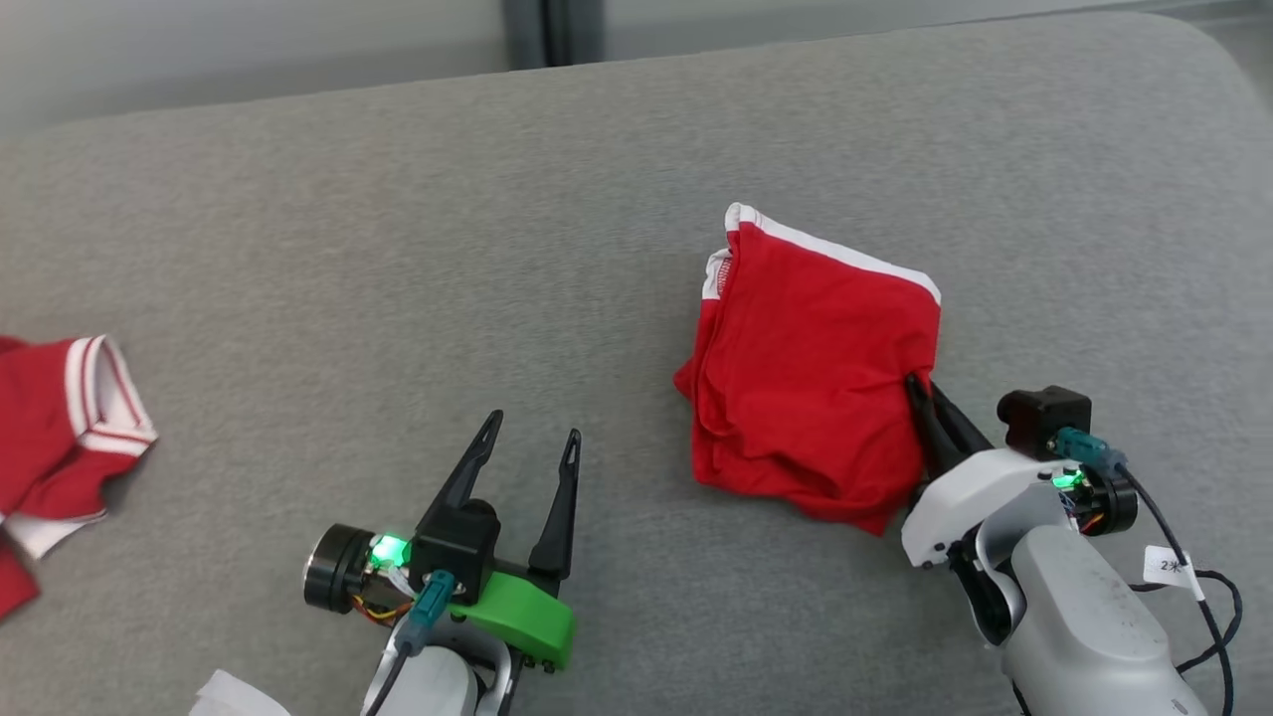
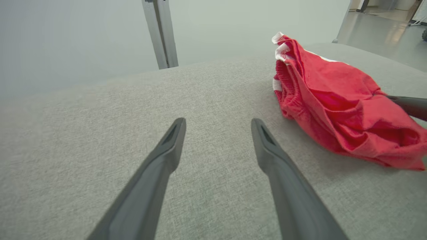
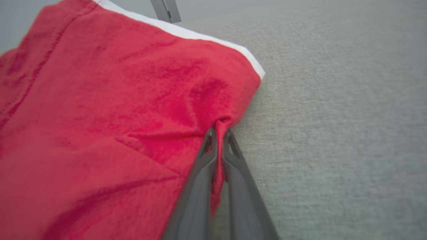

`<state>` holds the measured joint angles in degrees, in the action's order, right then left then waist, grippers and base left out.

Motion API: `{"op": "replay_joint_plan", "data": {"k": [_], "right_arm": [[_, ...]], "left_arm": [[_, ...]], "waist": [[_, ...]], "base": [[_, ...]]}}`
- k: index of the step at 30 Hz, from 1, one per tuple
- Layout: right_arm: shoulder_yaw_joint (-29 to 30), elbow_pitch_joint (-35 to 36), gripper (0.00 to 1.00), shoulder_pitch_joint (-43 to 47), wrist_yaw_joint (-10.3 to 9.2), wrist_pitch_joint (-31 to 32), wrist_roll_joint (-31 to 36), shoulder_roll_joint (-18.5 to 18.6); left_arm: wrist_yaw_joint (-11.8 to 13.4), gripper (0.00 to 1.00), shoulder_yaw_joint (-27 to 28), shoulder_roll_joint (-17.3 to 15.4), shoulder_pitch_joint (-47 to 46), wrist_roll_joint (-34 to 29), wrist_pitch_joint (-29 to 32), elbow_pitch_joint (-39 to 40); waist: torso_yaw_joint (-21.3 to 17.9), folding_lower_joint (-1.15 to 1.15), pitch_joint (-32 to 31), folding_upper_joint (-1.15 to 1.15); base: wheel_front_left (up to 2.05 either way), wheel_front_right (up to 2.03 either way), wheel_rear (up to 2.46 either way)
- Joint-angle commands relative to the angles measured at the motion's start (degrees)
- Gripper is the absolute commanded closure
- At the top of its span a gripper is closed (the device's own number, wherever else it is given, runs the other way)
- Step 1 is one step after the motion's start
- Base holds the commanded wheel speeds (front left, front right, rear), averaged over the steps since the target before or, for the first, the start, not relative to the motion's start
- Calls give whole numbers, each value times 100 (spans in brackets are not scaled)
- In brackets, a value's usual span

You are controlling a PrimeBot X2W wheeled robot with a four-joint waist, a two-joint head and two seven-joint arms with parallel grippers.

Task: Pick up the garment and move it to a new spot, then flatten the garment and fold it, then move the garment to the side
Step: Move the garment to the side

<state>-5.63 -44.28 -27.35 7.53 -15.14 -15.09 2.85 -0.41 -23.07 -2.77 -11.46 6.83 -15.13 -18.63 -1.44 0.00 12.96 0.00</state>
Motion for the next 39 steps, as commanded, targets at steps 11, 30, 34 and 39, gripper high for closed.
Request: {"op": "replay_joint_plan", "data": {"k": [11, 30, 34, 39], "right_arm": [[-491, 186, 100, 170, -8, 1, -161, 16], [141, -432, 100, -1865, -8, 1, 1328, 199], [569, -891, 100, -2528, -8, 0, 1771, 545], [1371, -1259, 100, -3024, -8, 0, 2408, 990]], "left_arm": [[-43, 0, -107, -28, -124, 115, -2, -87], [-298, 0, 79, -109, -609, -359, -2, -220], [-366, 0, 123, -160, -794, -455, -2, -188], [-427, 0, 91, -178, -994, -530, -1, -201]], "waist": [[-2259, 0, -130, 0], [-1713, 0, 1111, 0], [-1536, 0, 1426, 0], [-1309, 0, 1645, 0]], "base": [[0, 0, 0], [0, 0, 0], [0, 0, 0], [0, 0, 0]]}}
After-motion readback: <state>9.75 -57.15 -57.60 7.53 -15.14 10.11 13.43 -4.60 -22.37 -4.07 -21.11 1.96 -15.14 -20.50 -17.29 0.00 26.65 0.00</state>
